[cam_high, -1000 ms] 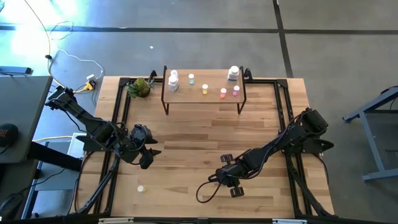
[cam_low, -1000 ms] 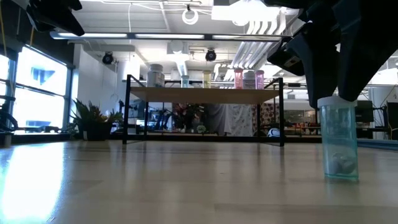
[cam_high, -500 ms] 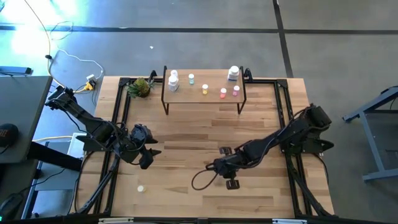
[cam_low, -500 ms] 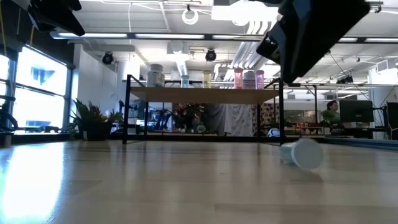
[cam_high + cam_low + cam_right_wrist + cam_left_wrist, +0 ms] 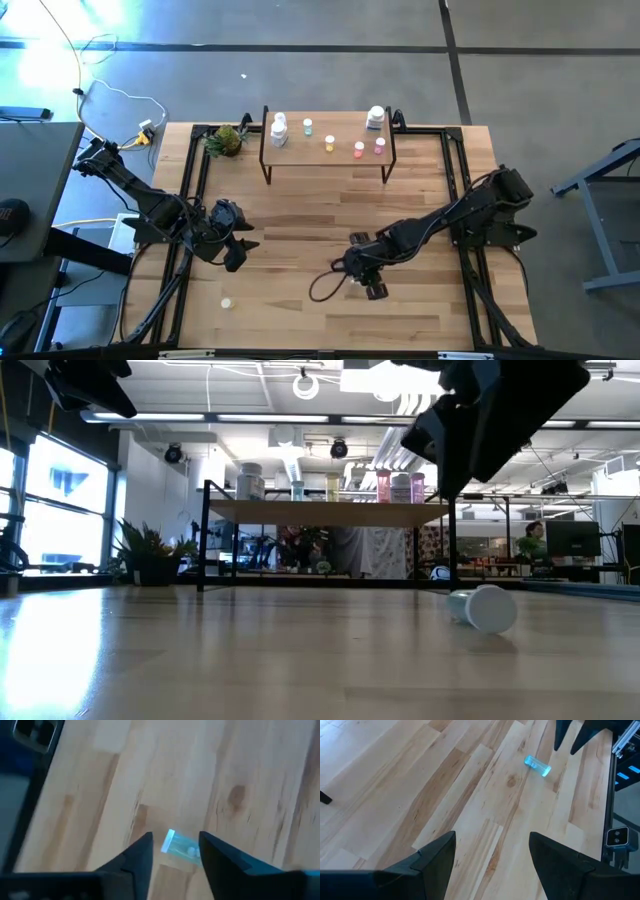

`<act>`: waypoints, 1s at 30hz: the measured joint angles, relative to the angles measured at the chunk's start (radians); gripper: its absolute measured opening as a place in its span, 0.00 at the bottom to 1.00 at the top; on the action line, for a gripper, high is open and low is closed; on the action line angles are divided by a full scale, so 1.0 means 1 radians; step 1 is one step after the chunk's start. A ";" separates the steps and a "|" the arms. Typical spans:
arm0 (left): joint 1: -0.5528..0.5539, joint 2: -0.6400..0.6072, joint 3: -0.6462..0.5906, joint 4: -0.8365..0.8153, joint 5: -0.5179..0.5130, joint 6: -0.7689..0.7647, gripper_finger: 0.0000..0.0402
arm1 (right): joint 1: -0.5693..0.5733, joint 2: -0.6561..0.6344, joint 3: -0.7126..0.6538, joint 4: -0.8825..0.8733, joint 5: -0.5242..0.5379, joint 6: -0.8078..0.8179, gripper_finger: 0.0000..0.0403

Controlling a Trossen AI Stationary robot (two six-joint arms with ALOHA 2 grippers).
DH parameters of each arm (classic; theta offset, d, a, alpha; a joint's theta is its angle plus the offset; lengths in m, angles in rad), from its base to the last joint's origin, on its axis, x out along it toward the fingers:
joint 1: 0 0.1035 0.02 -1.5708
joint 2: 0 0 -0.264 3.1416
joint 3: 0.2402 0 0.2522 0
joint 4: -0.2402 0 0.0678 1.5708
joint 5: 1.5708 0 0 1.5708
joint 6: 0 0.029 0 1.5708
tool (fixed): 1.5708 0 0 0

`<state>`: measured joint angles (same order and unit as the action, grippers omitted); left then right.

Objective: Pick and place medicine bottles onto shelf by color
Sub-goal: Put the blue pill bottle on the shelf

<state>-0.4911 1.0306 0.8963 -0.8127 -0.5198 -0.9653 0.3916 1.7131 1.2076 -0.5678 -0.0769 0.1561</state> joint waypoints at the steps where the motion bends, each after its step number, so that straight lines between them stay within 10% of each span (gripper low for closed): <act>1: 0.000 0.000 0.000 0.000 0.000 0.000 0.61 | 0.000 0.003 0.000 0.000 0.000 -0.061 0.39; 12: 0.000 0.000 0.000 0.000 0.000 0.000 0.61 | 0.014 0.082 0.000 -0.049 0.034 -0.518 0.43; 30: 0.000 0.000 0.000 0.000 -0.016 0.000 0.61 | 0.014 0.174 0.000 0.014 0.017 -0.715 0.42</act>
<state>-0.4911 1.0306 0.8963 -0.8124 -0.5354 -0.9657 0.4061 1.8870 1.2072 -0.5540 -0.0596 -0.5592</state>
